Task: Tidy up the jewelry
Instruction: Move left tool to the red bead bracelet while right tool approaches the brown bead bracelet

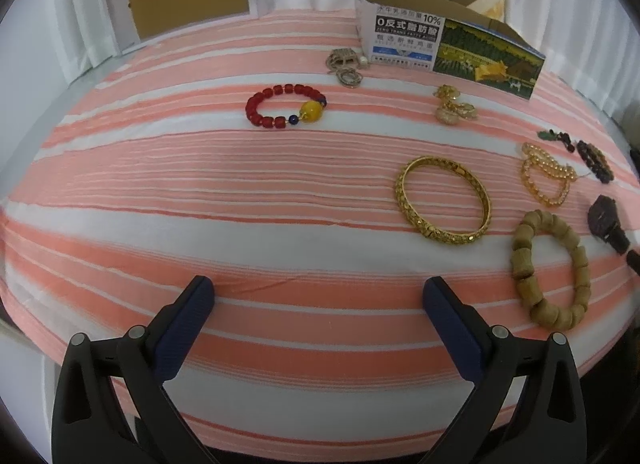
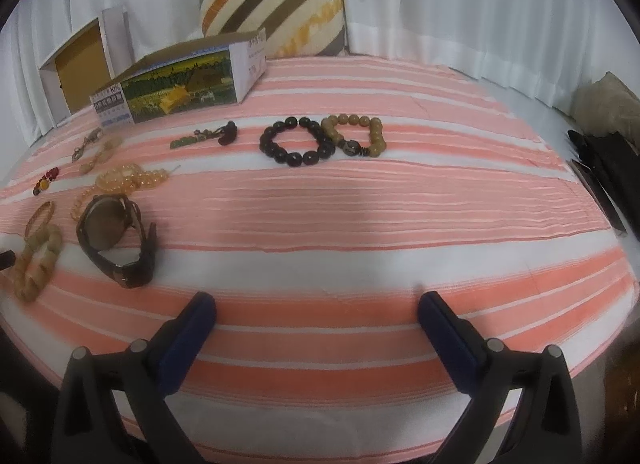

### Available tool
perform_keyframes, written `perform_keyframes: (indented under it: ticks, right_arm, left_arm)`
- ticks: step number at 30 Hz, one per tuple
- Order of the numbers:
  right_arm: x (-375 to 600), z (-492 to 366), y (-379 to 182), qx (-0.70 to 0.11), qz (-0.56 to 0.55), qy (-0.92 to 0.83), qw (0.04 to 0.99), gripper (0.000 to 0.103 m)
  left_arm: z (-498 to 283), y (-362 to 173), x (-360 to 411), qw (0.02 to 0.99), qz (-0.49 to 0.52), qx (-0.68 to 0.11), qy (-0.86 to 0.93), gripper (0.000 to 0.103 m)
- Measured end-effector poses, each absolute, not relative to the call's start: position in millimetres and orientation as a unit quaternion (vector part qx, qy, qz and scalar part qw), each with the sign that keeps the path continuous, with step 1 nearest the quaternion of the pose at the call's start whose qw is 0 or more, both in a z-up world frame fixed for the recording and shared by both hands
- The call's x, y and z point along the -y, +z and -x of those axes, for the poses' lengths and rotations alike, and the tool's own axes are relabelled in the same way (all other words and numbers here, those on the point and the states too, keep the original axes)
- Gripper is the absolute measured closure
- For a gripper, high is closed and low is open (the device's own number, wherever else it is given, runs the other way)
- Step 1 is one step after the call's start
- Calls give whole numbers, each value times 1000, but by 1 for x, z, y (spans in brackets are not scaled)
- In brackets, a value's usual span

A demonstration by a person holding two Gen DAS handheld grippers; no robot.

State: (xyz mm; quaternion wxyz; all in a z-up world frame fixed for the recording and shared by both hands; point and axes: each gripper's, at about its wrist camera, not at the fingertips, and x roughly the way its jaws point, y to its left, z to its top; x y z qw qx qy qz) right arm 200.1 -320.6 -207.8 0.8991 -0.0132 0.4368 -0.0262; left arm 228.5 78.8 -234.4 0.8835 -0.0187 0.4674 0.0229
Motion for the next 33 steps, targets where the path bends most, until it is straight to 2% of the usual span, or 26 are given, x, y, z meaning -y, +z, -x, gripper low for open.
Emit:
perform_keyframes:
  ticks: [16,23,33]
  right_arm:
    - [366,-241,-206,-474,7,-48,879,0]
    - [396,-285,-208,-496,7,-43,867,0]
    - [390,-354,-216,-517,36,10,855,1]
  left_arm:
    - [-298,-235,-104,854,8,-521,2,0]
    - [-335,-237,-112,852,7,-524,2,0]
    - [-379,-240,-117,853,-4,-521,-21,0]
